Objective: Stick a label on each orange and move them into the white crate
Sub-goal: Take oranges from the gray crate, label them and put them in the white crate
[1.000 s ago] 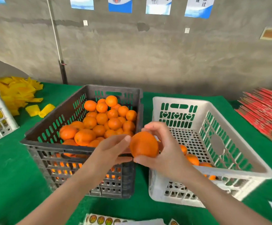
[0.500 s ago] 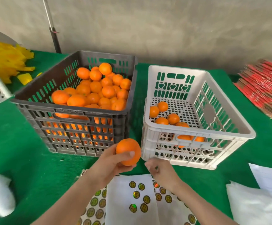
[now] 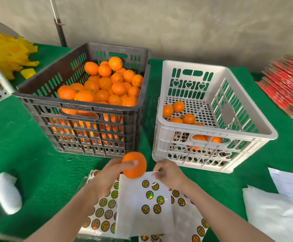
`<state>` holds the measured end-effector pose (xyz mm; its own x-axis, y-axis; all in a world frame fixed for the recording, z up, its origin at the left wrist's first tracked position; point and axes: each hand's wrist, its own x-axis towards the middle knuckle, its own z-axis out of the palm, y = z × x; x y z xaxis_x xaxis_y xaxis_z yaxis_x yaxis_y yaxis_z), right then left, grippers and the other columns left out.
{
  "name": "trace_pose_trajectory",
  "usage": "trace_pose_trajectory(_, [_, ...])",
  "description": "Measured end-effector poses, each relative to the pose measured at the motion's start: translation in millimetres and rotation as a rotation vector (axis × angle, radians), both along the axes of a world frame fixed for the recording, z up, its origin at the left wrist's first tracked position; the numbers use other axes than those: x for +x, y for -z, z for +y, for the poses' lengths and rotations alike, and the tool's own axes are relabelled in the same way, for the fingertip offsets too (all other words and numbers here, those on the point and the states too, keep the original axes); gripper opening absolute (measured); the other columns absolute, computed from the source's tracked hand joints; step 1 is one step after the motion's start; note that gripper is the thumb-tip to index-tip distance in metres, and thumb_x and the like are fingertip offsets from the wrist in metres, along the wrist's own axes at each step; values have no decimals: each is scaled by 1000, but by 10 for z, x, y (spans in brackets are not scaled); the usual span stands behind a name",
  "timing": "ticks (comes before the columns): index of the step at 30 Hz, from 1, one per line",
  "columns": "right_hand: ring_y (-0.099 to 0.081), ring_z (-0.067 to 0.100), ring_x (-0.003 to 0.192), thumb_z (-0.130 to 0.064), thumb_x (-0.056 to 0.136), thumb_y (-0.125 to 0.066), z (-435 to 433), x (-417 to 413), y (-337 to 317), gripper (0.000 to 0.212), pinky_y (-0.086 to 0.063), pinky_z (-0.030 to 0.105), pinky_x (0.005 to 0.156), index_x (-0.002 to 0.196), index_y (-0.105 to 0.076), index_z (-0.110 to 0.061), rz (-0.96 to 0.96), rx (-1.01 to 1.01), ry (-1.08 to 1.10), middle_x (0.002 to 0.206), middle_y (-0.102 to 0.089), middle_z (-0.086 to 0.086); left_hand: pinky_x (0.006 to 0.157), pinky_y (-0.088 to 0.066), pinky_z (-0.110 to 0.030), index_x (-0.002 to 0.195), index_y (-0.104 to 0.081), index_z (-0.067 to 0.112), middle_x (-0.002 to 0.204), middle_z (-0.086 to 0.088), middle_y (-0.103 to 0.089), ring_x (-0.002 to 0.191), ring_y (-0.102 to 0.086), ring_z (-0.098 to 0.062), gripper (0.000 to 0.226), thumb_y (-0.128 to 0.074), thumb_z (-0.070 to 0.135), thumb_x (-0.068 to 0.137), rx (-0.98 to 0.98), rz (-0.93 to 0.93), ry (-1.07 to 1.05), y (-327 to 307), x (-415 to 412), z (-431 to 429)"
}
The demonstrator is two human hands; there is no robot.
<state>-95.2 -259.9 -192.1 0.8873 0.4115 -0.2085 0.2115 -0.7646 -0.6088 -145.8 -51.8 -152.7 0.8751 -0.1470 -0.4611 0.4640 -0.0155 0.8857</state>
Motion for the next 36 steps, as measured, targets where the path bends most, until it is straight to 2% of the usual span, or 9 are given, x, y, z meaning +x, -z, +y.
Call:
trace_pose_trajectory(4, [-61, 15, 82, -11, 85, -69, -9, 9, -226, 3, -50, 33, 83, 82, -69, -11, 105, 285, 46, 84, -66, 1, 89, -47, -32, 101, -70, 14, 101, -5, -72, 98, -66, -20, 71, -72, 58, 45, 165, -58, 333, -137, 106, -63])
trace_pose_trajectory(8, [-52, 3, 100, -17, 85, -69, -90, -98, -337, 19, -43, 24, 91, 91, -57, -30, -9, 322, 92, 100, -56, -13, 69, -51, -13, 91, -59, 17, 91, -3, -64, 76, -66, -1, 61, -73, 54, 45, 169, -27, 369, -137, 214, -66])
trace_pose_trajectory(11, [-44, -3, 114, -20, 83, -72, -174, -222, -360, 19, -38, 17, 94, 94, -58, -27, -52, 386, 154, 114, -46, -22, 80, -55, -26, 106, -60, 12, 98, -7, -72, 90, -69, -18, 78, -77, 53, 41, 37, 10, 311, -67, 259, -7])
trace_pose_trajectory(15, [-60, 6, 84, -13, 83, -71, -115, -365, -382, 25, -48, 21, 77, 99, -67, -32, 269, 549, 249, 104, -58, -9, 82, -53, -28, 118, -60, 9, 108, -10, -72, 99, -68, -23, 108, -85, 66, 30, -66, 10, 296, -21, 288, 10])
trace_pose_trajectory(20, [-20, -16, 125, -8, 83, -71, -24, -424, -362, 22, -11, -5, 95, 84, -74, -29, -180, 321, 93, 133, -35, -19, 72, -56, -29, 119, -57, 17, 102, -7, -74, 90, -71, -21, 108, -87, 65, 26, -171, 65, 284, 20, 315, 22])
trace_pose_trajectory(25, [-29, 3, 132, -7, 82, -71, -87, -390, -359, 6, -12, 4, 104, 80, -73, -12, -316, 213, -85, 134, -42, -6, 69, -56, -30, 119, -54, 19, 97, -7, -74, 86, -72, -22, 108, -87, 65, 26, -203, 100, 303, 55, 328, 85])
trace_pose_trajectory(31, [-52, 12, 101, 1, 79, -70, -154, -447, -415, 11, -38, 16, 91, 76, -68, -10, -335, 282, 55, 97, -55, -2, 80, -57, -32, 117, -57, 16, 104, -7, -73, 94, -70, -21, 95, -85, 57, 37, -92, 108, 390, 84, 316, 103])
trace_pose_trajectory(33, [-56, 21, 81, 0, 80, -70, -146, -466, -466, 14, -47, 25, 76, 72, -67, -12, -231, 370, 218, 81, -61, 6, 98, -49, -38, 117, -59, 17, 114, -6, -69, 104, -66, -20, 81, -77, 54, 47, 24, 41, 400, 48, 296, 81])
trace_pose_trajectory(36, [-59, 22, 68, -6, 82, -69, -120, -469, -584, 24, -49, 17, 63, 63, -69, -19, 38, 620, 465, 70, -67, 7, 110, -32, -37, 134, -44, 29, 138, 6, -46, 122, -48, -16, 99, -73, 59, 44, 157, -62, 362, -27, 299, 41])
